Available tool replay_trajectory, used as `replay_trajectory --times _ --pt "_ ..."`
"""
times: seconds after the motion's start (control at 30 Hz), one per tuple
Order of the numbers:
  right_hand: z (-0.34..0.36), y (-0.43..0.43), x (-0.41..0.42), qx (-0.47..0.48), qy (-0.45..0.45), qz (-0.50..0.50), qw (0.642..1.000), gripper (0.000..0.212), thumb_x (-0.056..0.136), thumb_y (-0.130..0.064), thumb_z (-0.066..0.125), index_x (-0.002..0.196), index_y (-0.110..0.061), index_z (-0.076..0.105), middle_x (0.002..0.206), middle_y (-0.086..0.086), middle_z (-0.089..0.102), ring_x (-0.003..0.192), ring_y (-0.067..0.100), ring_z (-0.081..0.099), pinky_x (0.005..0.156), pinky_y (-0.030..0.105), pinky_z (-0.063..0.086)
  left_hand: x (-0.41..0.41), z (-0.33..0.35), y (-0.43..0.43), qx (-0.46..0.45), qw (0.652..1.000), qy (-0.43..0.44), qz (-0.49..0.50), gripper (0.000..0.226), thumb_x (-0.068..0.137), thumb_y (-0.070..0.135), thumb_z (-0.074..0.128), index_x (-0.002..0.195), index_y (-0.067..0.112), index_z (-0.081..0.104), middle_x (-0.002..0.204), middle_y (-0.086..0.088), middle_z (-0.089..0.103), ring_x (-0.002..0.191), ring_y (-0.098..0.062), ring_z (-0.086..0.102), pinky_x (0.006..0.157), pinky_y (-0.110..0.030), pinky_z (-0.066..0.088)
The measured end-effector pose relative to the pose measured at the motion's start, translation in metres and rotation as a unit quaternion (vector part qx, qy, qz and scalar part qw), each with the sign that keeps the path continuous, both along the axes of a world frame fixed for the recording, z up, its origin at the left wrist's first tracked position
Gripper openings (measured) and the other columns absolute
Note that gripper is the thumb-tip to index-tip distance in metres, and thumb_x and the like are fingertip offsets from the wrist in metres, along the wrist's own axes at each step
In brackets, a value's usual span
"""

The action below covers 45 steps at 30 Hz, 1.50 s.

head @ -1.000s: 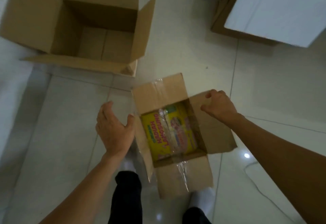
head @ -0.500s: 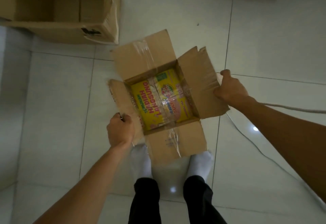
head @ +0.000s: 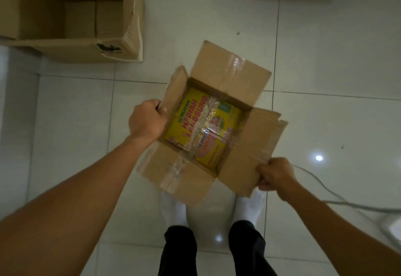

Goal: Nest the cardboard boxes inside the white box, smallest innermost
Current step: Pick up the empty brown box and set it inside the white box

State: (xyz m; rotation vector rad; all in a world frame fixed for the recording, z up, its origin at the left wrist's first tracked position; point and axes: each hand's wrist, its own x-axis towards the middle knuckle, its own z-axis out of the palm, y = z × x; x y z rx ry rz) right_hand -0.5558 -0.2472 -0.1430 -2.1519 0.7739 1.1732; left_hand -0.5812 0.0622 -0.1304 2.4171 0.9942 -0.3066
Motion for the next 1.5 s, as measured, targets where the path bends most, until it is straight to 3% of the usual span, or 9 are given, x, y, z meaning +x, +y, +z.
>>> replay_trajectory --times 0.13,0.33,0.57,0.8,0.93,1.1,1.23,1.37,1.5 --pt "-0.005 0.006 -0.048 0.042 0.072 -0.137 0.987 0.005 0.071 -0.002 0.063 0.071 0.003 0.062 0.052 0.018 0.067 0.046 0.029 0.067 0.048 0.039 0.058 0.032 0.001 -0.007 0.009 0.998 -0.019 -0.064 0.023 0.088 0.022 0.053 0.066 0.018 0.056 0.064 -0.002 0.056 0.076 -0.034 0.06 0.059 -0.029 0.034" --pt "0.006 0.049 -0.094 0.144 0.207 -0.245 0.936 0.014 0.087 -0.008 0.053 0.082 0.003 0.061 0.069 0.018 0.068 0.06 0.028 0.066 0.052 0.031 0.055 0.064 -0.008 -0.033 0.017 0.986 -0.063 -0.154 0.02 0.09 0.017 0.05 0.093 0.015 0.07 0.09 -0.01 0.071 0.087 -0.032 0.063 0.067 -0.028 0.037" --pt "0.021 0.097 -0.104 0.193 0.24 -0.335 0.89 0.021 0.092 -0.007 0.05 0.081 0.007 0.059 0.075 0.02 0.067 0.061 0.027 0.066 0.047 0.03 0.055 0.079 -0.009 -0.046 0.036 0.973 -0.077 -0.215 0.021 0.093 0.013 0.048 0.093 0.012 0.069 0.088 -0.01 0.071 0.083 -0.031 0.062 0.073 -0.033 0.039" --pt "0.023 0.122 -0.106 0.216 0.234 -0.356 0.879 0.022 0.094 -0.009 0.049 0.081 0.006 0.059 0.074 0.019 0.066 0.064 0.028 0.066 0.053 0.034 0.055 0.087 -0.005 -0.038 0.018 0.971 -0.069 -0.229 0.023 0.094 0.014 0.049 0.11 0.01 0.066 0.103 -0.015 0.07 0.096 -0.034 0.062 0.091 -0.043 0.046" --pt "0.031 0.126 -0.104 0.199 0.225 -0.366 0.881 0.027 0.093 -0.017 0.051 0.083 0.007 0.058 0.067 0.021 0.067 0.053 0.028 0.066 0.042 0.029 0.052 0.084 -0.006 -0.03 -0.023 0.967 -0.053 -0.248 0.034 0.093 0.016 0.052 0.127 0.012 0.055 0.117 -0.015 0.066 0.106 -0.033 0.06 0.098 -0.044 0.043" --pt "0.062 0.13 -0.099 0.179 0.27 -0.203 0.924 0.054 0.088 -0.05 0.051 0.063 -0.002 0.058 0.04 0.009 0.061 0.029 0.018 0.056 0.029 0.012 0.028 0.071 0.007 -0.023 -0.01 0.962 -0.096 -0.255 0.058 0.089 0.017 0.058 0.142 0.01 0.034 0.143 -0.014 0.045 0.131 -0.03 0.039 0.11 -0.044 0.026" --pt "0.096 0.148 -0.074 0.204 0.175 -0.118 0.956 0.048 0.088 -0.037 0.051 0.049 -0.01 0.056 0.036 0.002 0.058 0.024 0.014 0.047 0.03 0.01 0.023 0.058 0.041 -0.009 -0.003 0.964 -0.109 -0.244 0.056 0.087 0.017 0.06 0.138 0.01 0.039 0.14 -0.013 0.047 0.13 -0.028 0.039 0.11 -0.04 0.026" --pt "0.133 0.18 -0.027 0.235 0.064 -0.165 0.956 0.022 0.085 -0.026 0.055 0.072 -0.009 0.06 0.042 0.001 0.056 0.029 0.014 0.045 0.033 0.014 0.028 0.046 0.087 0.019 -0.011 0.978 -0.137 -0.158 0.049 0.084 0.013 0.062 0.131 0.008 0.048 0.132 -0.012 0.053 0.122 -0.029 0.047 0.105 -0.04 0.033" --pt "0.165 0.222 0.025 0.271 -0.009 -0.179 0.946 0.016 0.085 -0.021 0.057 0.072 -0.013 0.054 0.052 0.004 0.055 0.039 0.015 0.047 0.038 0.018 0.033 0.04 0.122 0.064 0.014 0.989 -0.135 -0.067 0.045 0.084 0.016 0.063 0.127 0.009 0.053 0.127 -0.014 0.057 0.118 -0.032 0.05 0.101 -0.042 0.038"
